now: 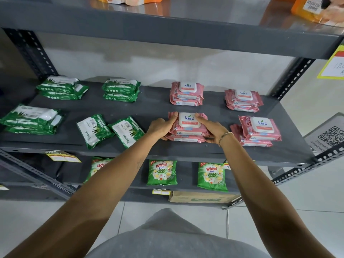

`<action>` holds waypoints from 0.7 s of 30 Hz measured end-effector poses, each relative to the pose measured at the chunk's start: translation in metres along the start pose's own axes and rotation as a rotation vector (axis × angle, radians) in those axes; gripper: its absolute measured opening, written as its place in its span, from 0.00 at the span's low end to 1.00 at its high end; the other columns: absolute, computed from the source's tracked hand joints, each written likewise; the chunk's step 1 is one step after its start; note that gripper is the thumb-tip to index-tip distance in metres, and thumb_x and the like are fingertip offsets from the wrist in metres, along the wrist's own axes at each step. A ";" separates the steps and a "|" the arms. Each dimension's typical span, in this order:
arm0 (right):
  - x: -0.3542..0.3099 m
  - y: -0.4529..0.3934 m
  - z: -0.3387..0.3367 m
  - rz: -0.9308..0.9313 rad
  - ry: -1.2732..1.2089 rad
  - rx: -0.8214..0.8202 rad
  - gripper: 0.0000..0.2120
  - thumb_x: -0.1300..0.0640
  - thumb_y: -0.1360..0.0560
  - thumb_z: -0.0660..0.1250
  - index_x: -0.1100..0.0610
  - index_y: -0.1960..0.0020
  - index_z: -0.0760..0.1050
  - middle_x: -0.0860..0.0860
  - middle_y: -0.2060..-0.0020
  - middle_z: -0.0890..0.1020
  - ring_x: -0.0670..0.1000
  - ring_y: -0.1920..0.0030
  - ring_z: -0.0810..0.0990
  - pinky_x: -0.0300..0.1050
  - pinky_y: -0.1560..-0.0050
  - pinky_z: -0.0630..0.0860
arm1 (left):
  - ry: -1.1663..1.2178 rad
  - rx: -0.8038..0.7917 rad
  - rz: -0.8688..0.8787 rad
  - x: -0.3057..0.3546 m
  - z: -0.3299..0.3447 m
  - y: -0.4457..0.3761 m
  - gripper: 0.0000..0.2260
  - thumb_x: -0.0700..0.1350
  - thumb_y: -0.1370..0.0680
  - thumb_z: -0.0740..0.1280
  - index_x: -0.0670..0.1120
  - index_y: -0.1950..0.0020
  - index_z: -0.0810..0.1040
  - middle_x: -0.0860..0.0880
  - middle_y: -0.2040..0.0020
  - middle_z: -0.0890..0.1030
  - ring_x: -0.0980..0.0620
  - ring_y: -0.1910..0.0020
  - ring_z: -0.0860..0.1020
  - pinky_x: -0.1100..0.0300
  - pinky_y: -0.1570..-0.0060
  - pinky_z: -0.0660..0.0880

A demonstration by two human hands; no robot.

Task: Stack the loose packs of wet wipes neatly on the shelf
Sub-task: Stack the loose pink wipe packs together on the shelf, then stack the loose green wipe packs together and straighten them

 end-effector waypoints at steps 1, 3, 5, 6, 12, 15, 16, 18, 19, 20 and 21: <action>0.000 0.001 0.000 0.002 0.005 0.000 0.31 0.30 0.45 0.73 0.53 0.54 0.79 0.49 0.61 0.86 0.50 0.58 0.84 0.44 0.58 0.80 | -0.075 0.037 0.016 0.002 -0.002 0.000 0.41 0.73 0.27 0.48 0.37 0.52 0.81 0.41 0.55 0.85 0.45 0.59 0.84 0.54 0.51 0.81; -0.001 0.001 -0.001 0.006 0.012 -0.004 0.30 0.30 0.44 0.73 0.53 0.54 0.79 0.49 0.61 0.86 0.50 0.58 0.84 0.44 0.59 0.80 | -0.135 0.064 0.039 0.005 -0.004 0.000 0.42 0.72 0.25 0.47 0.36 0.52 0.81 0.39 0.54 0.85 0.43 0.56 0.84 0.52 0.48 0.80; -0.001 0.001 0.000 0.007 0.018 -0.007 0.31 0.30 0.44 0.73 0.53 0.54 0.79 0.50 0.60 0.85 0.50 0.57 0.83 0.45 0.57 0.80 | -0.118 0.044 0.035 0.004 -0.003 0.000 0.42 0.72 0.26 0.48 0.35 0.50 0.81 0.39 0.53 0.84 0.43 0.55 0.84 0.51 0.49 0.80; -0.001 0.002 0.000 0.006 0.024 -0.006 0.31 0.30 0.44 0.72 0.53 0.54 0.79 0.50 0.59 0.85 0.50 0.57 0.83 0.45 0.57 0.80 | -0.102 0.032 0.029 0.003 -0.003 0.000 0.42 0.72 0.26 0.48 0.35 0.50 0.81 0.39 0.53 0.84 0.43 0.56 0.84 0.51 0.49 0.81; -0.009 0.014 -0.003 -0.019 0.047 0.053 0.29 0.30 0.39 0.69 0.57 0.58 0.77 0.52 0.60 0.83 0.51 0.60 0.81 0.45 0.57 0.79 | -0.343 0.210 0.155 0.020 -0.014 0.010 0.38 0.66 0.21 0.43 0.37 0.68 0.76 0.41 0.67 0.80 0.41 0.60 0.82 0.52 0.50 0.77; -0.037 0.032 -0.019 -0.245 0.190 0.406 0.26 0.36 0.30 0.66 0.59 0.51 0.75 0.57 0.52 0.78 0.55 0.53 0.78 0.50 0.51 0.77 | -0.332 0.451 0.398 0.035 -0.042 0.035 0.28 0.58 0.18 0.50 0.41 0.72 0.68 0.44 0.74 0.73 0.42 0.69 0.77 0.52 0.61 0.74; -0.053 0.045 -0.019 -0.384 0.219 0.544 0.23 0.41 0.28 0.66 0.60 0.46 0.74 0.58 0.47 0.76 0.57 0.49 0.76 0.52 0.47 0.75 | -0.282 0.536 0.496 0.033 -0.056 0.047 0.24 0.54 0.18 0.55 0.43 0.71 0.67 0.48 0.77 0.70 0.47 0.74 0.74 0.55 0.66 0.71; -0.083 0.079 -0.001 -0.681 0.209 0.674 0.14 0.52 0.26 0.66 0.61 0.46 0.75 0.60 0.46 0.76 0.57 0.48 0.76 0.49 0.48 0.74 | -0.225 0.668 0.644 0.011 -0.085 0.072 0.17 0.46 0.20 0.61 0.43 0.67 0.69 0.53 0.76 0.69 0.55 0.77 0.69 0.58 0.72 0.66; -0.094 0.093 0.016 -0.794 0.210 0.668 0.10 0.57 0.26 0.66 0.61 0.48 0.76 0.59 0.47 0.77 0.56 0.49 0.76 0.45 0.50 0.74 | -0.226 0.708 0.673 -0.007 -0.100 0.082 0.13 0.43 0.20 0.62 0.40 0.63 0.74 0.49 0.72 0.74 0.54 0.75 0.71 0.60 0.70 0.68; -0.103 0.105 0.038 -0.881 0.224 0.633 0.07 0.60 0.26 0.66 0.61 0.51 0.77 0.59 0.49 0.78 0.55 0.50 0.76 0.41 0.52 0.72 | -0.235 0.748 0.678 -0.028 -0.118 0.090 0.09 0.41 0.21 0.63 0.38 0.59 0.77 0.45 0.66 0.79 0.51 0.70 0.75 0.59 0.67 0.71; -0.107 0.114 0.063 -0.949 0.243 0.572 0.05 0.62 0.27 0.66 0.62 0.53 0.77 0.59 0.51 0.79 0.54 0.52 0.77 0.40 0.53 0.71 | -0.242 0.793 0.657 -0.054 -0.136 0.096 0.08 0.39 0.21 0.62 0.37 0.55 0.78 0.41 0.61 0.80 0.48 0.65 0.77 0.57 0.63 0.73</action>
Point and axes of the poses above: each hand's wrist, its own y-axis away from the middle knuckle, its own z-axis out of the palm, x = y × z, the point moved 8 cm from there along -y, towards the middle knuckle
